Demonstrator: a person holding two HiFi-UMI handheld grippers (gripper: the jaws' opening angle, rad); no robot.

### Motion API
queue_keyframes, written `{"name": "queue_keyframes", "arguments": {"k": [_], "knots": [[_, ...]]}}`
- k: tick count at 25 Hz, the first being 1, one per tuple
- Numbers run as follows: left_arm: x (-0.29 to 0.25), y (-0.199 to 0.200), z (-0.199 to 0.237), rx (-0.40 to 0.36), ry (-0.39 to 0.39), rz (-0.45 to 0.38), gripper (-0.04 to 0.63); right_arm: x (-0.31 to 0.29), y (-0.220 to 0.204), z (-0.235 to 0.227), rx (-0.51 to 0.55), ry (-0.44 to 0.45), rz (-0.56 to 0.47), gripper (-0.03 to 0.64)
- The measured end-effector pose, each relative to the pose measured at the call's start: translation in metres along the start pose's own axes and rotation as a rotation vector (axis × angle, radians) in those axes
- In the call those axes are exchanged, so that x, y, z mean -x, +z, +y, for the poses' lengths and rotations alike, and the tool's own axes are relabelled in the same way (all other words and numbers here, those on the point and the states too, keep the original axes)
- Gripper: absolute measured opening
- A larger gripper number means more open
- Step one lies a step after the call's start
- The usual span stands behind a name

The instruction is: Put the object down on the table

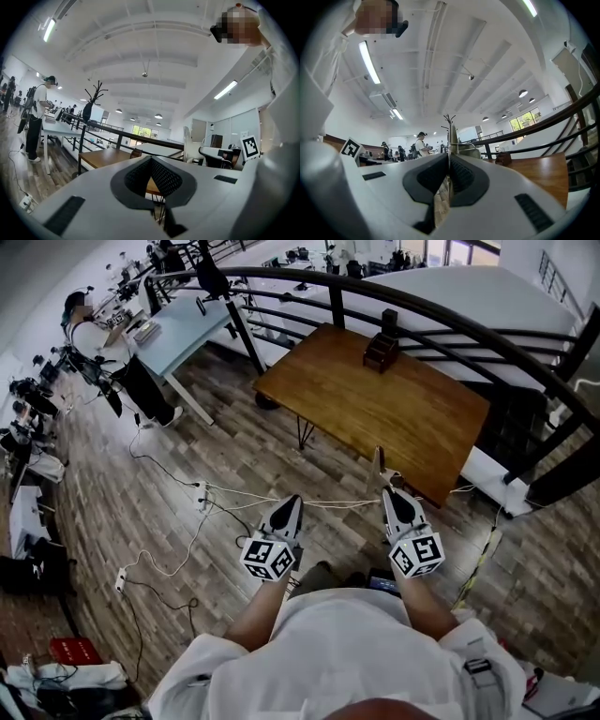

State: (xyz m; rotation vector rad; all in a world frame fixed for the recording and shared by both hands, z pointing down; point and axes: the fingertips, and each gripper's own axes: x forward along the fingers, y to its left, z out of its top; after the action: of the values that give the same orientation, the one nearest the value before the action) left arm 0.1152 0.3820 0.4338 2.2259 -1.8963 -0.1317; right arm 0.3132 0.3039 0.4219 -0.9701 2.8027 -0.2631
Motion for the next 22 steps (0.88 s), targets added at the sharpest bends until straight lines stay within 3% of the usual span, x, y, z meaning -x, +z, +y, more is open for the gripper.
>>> {"name": "queue_keyframes", "arguments": {"k": [13,22], "knots": [[-0.037,-0.004,0.033,0.054,-0.034,0.015,0.014,-0.042,-0.006,-0.008,0.026,-0.003,0.025,0.026],[-0.095,0.024,0.1,0.076,-0.062,-0.023,0.014,-0.126,0.003,-0.024,0.043,-0.015,0.016,0.026]]}}
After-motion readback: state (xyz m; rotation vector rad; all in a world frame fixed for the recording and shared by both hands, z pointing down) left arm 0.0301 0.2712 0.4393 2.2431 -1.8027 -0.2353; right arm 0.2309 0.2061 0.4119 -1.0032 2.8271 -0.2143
